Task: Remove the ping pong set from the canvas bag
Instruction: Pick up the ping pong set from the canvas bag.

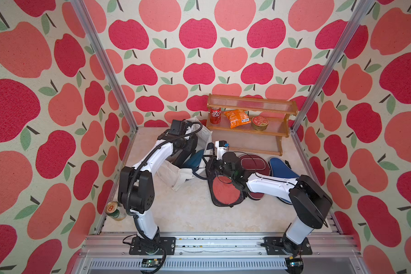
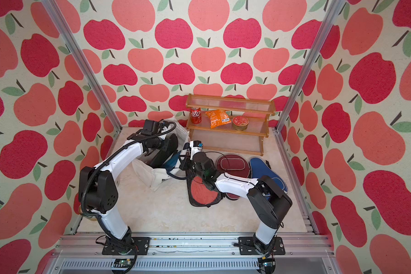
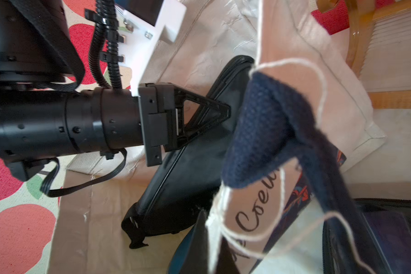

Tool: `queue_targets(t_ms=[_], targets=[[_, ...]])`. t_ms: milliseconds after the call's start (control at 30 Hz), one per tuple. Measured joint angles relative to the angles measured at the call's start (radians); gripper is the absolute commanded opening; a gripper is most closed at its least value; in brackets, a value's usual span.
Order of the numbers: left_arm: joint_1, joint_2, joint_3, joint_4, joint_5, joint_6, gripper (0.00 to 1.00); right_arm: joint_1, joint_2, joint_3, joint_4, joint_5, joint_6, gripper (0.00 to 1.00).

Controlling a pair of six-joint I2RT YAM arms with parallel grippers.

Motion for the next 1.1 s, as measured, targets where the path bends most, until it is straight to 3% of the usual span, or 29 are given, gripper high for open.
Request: queue_targets(t_ms=[667,1100], targets=[[0.023,-0.273,0.095,-0.051,0.025,-0.038,0.00,0.001,0.051,0.063,-0.018,-0.031,-0.004,0.00],[0.023,-0.515,0.156,-0.102,-0.103,-0.086,0.00,-0.011,0.285,0.363,-0.085,-0.174,-0.039,0.00]])
